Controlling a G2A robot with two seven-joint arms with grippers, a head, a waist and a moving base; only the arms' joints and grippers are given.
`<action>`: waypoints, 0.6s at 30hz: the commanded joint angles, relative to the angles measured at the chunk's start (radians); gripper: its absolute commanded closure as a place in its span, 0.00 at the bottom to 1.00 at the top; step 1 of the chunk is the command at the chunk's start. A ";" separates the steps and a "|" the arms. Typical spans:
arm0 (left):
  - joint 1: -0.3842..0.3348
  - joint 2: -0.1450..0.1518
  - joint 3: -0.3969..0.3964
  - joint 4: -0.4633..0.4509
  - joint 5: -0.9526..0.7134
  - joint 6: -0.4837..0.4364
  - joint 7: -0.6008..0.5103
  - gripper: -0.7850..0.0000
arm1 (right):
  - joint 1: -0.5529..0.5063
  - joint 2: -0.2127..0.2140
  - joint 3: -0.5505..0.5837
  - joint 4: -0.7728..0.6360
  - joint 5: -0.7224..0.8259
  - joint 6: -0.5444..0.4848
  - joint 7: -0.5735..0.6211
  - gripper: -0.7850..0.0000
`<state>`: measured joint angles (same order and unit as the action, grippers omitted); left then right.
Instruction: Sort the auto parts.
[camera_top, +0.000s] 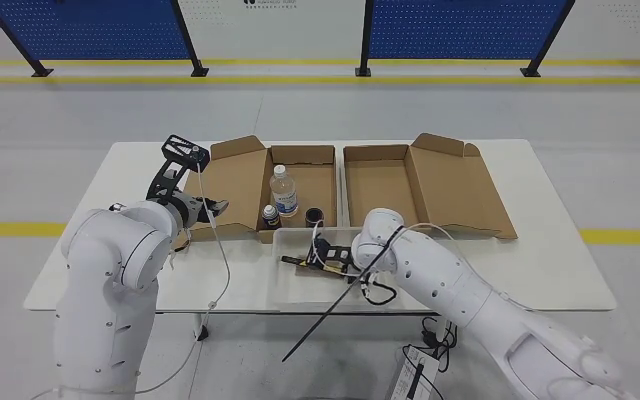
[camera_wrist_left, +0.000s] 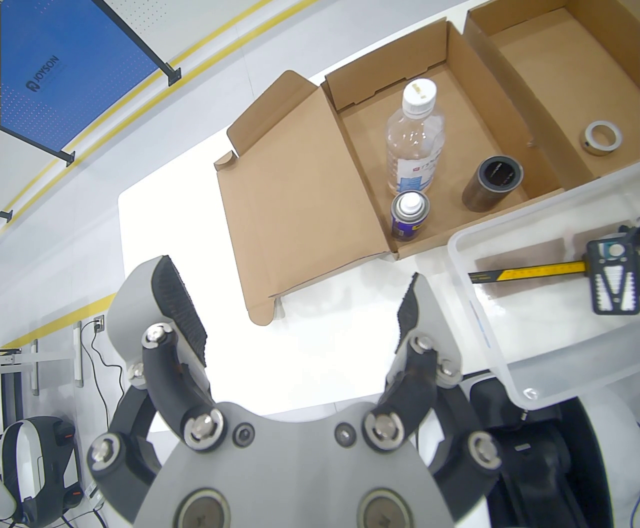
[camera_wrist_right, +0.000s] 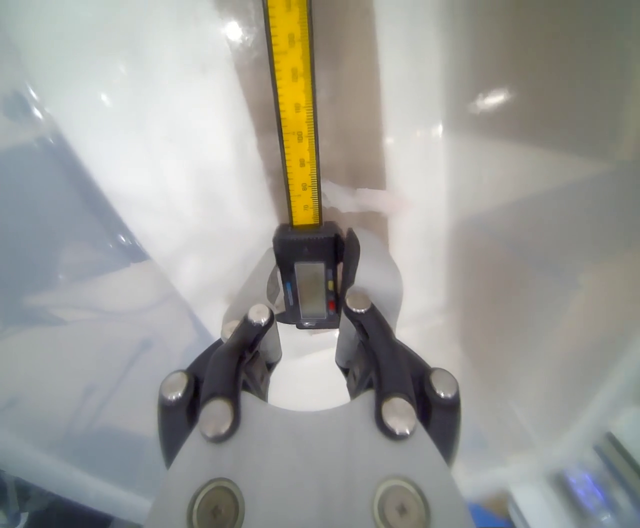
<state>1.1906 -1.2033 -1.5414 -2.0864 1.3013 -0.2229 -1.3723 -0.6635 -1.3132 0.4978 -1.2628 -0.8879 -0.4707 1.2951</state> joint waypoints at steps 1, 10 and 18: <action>0.000 0.000 0.000 0.000 0.000 0.000 0.000 0.00 | -0.002 0.005 0.010 -0.018 -0.003 0.005 0.007 1.00; 0.000 0.000 0.000 0.000 0.000 0.000 0.000 0.00 | -0.031 0.027 0.058 -0.089 -0.009 0.021 0.023 1.00; 0.000 0.000 0.000 0.000 0.000 0.000 0.000 0.00 | -0.050 0.033 0.076 -0.104 0.022 0.029 0.029 1.00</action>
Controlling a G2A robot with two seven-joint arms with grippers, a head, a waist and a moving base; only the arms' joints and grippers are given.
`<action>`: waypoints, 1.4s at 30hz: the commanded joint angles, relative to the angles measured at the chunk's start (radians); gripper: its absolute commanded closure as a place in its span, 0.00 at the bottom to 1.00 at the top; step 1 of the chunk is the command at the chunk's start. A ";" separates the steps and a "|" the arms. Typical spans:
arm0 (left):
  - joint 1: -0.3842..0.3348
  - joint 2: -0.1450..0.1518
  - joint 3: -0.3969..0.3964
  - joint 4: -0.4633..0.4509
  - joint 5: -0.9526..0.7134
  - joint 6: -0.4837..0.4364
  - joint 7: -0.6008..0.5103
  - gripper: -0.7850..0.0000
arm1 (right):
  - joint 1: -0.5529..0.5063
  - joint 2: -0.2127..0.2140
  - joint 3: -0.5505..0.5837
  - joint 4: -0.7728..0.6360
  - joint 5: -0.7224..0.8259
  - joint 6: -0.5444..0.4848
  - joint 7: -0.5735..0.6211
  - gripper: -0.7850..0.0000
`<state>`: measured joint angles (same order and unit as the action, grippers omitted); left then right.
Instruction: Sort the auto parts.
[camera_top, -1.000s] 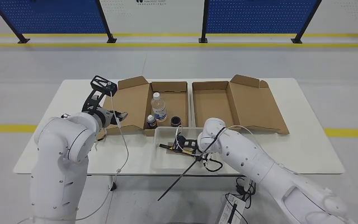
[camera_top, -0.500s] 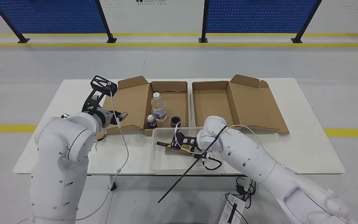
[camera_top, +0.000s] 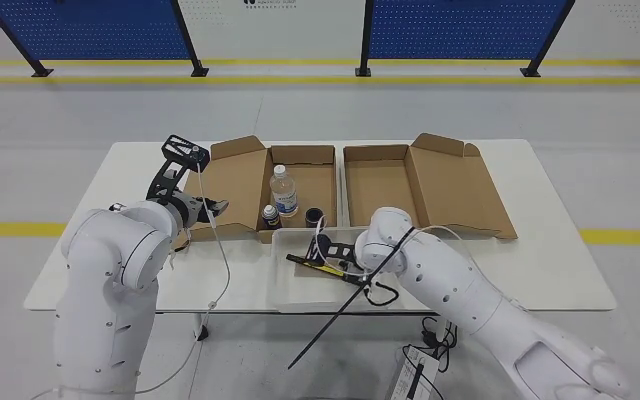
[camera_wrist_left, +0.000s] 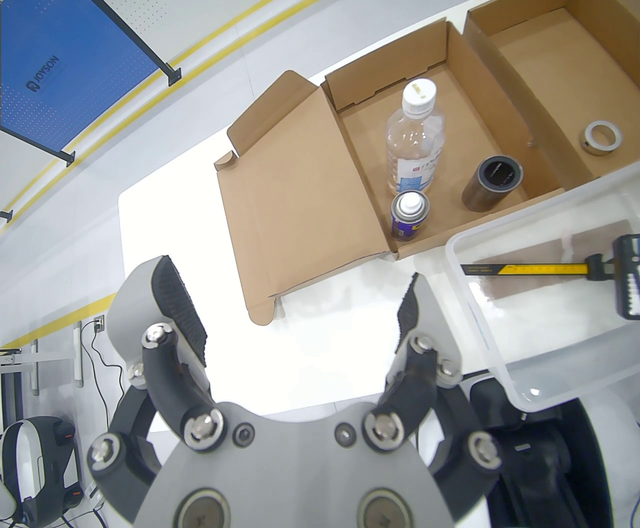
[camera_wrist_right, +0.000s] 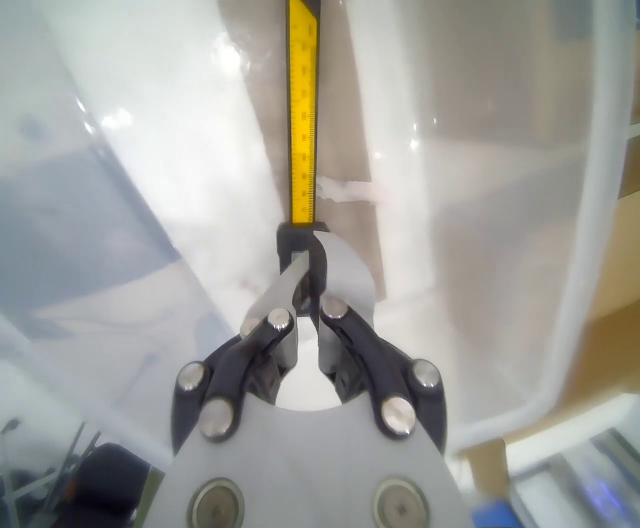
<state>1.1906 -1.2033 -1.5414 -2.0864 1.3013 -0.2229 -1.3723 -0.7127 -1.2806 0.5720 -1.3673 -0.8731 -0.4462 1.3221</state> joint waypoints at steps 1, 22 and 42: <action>0.000 0.000 0.000 0.000 0.000 0.000 0.000 0.00 | -0.003 0.000 0.006 0.000 0.016 0.011 -0.001 1.00; 0.000 0.000 0.000 0.000 0.000 0.000 0.000 0.00 | 0.003 -0.018 -0.030 0.063 -0.006 0.014 0.000 0.54; 0.000 0.000 0.000 0.000 0.000 0.000 0.000 0.00 | 0.036 -0.056 -0.074 0.165 0.004 -0.015 -0.038 0.75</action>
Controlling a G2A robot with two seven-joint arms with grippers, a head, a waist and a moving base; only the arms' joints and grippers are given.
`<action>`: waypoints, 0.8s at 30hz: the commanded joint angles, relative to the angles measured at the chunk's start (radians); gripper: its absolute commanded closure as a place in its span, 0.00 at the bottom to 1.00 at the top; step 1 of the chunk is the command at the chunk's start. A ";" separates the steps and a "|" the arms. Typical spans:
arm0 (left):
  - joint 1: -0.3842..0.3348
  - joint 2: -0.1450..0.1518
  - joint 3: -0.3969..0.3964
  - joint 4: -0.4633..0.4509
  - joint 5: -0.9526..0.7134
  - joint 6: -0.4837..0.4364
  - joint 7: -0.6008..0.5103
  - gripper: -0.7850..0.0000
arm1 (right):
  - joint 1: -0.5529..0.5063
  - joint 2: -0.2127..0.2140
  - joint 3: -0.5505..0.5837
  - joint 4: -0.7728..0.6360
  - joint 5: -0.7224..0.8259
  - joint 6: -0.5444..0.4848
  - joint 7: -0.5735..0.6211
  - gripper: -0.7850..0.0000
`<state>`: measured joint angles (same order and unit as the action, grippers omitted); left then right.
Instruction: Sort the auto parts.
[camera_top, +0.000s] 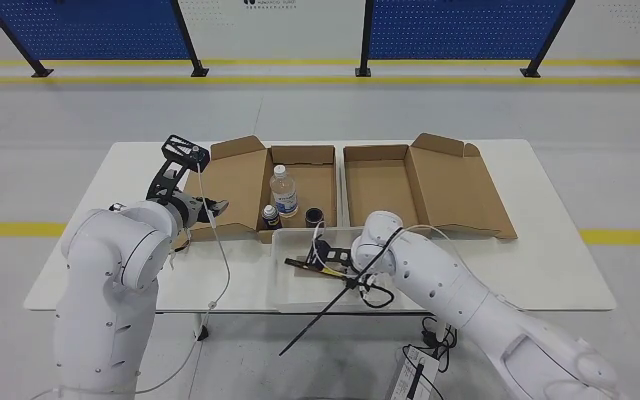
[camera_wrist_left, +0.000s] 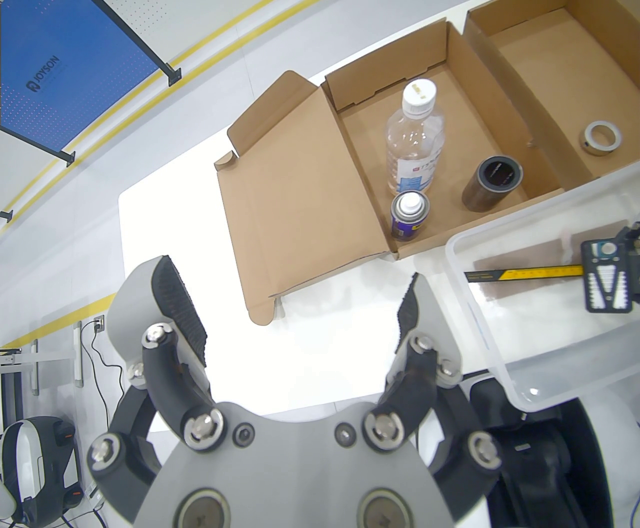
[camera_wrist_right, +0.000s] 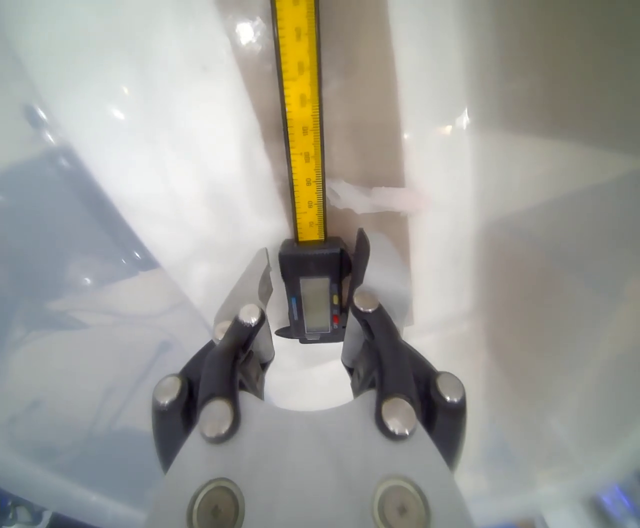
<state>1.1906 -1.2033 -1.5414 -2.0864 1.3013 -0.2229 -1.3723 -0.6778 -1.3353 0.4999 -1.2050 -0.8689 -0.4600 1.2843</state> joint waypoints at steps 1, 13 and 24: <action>0.000 0.000 0.000 0.000 0.000 0.000 0.000 0.00 | 0.003 -0.003 -0.003 0.007 0.000 -0.002 -0.001 0.80; 0.000 0.000 0.000 0.000 0.000 0.000 0.000 0.00 | 0.010 -0.011 0.006 0.008 0.014 0.004 -0.011 1.00; 0.000 0.000 0.000 0.000 0.000 0.000 0.000 0.00 | -0.010 0.009 0.062 -0.067 0.041 0.008 -0.014 1.00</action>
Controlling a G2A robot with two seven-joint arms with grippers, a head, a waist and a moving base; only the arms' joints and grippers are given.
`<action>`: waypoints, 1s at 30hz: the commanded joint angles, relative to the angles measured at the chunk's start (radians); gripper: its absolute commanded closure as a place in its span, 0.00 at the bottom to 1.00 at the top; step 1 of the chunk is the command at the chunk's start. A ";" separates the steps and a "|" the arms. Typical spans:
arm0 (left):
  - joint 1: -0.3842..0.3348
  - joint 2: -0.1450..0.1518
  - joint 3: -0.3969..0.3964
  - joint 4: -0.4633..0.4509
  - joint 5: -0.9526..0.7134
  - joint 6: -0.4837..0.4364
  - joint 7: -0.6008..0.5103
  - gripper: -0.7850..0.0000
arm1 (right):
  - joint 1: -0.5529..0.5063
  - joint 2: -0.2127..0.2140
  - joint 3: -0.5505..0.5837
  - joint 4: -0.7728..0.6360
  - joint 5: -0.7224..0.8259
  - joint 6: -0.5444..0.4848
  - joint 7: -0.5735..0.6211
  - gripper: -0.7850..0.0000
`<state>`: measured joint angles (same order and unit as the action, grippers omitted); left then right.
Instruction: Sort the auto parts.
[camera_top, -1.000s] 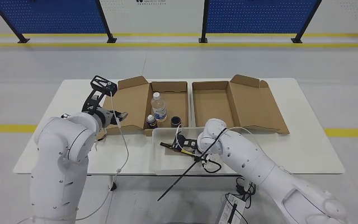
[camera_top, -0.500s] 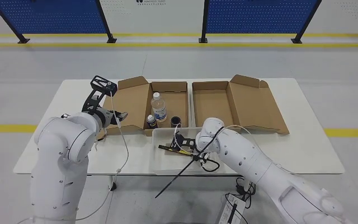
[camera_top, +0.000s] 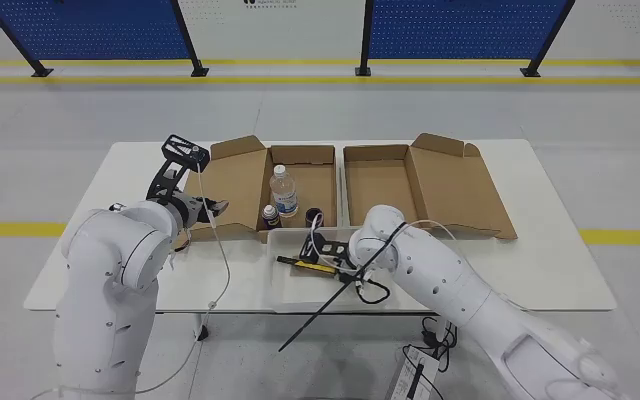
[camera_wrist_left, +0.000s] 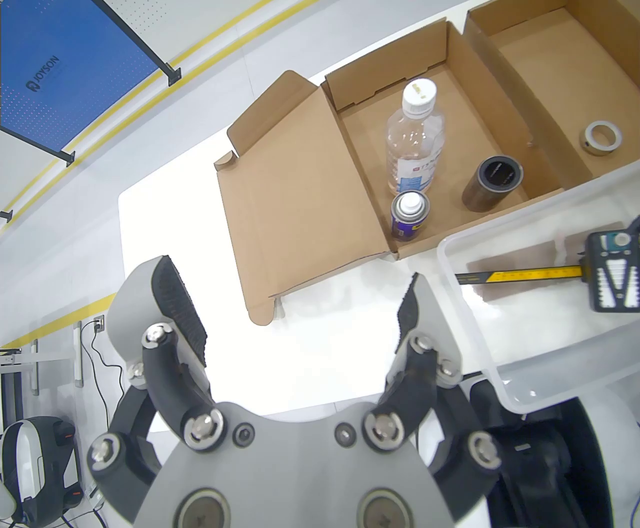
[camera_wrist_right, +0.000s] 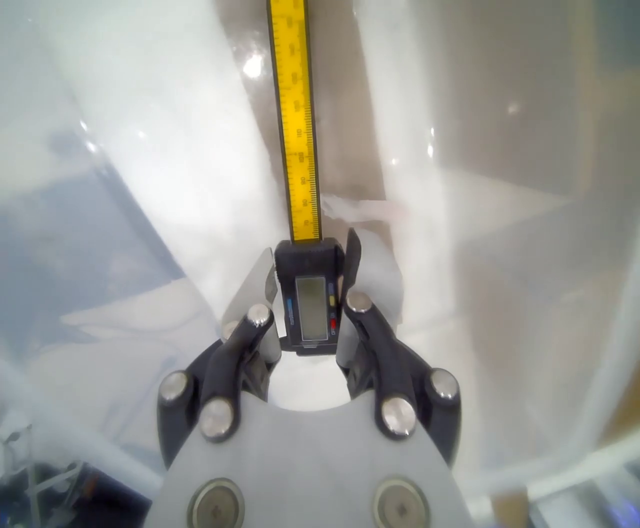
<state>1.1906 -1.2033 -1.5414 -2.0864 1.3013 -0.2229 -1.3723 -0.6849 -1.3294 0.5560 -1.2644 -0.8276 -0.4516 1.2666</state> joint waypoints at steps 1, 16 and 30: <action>0.000 0.000 0.000 0.000 0.000 0.000 0.000 0.00 | -0.006 0.006 0.010 -0.016 -0.003 -0.001 0.011 1.00; 0.000 0.000 0.000 0.000 0.000 0.000 0.000 0.00 | -0.063 0.046 0.082 -0.156 -0.003 0.011 0.049 1.00; 0.000 0.000 0.000 0.000 0.000 0.000 0.000 0.00 | -0.125 0.086 0.195 -0.239 0.048 0.017 0.004 1.00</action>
<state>1.1906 -1.2033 -1.5414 -2.0864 1.3013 -0.2229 -1.3723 -0.8055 -1.2456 0.7444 -1.5001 -0.7831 -0.4343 1.2739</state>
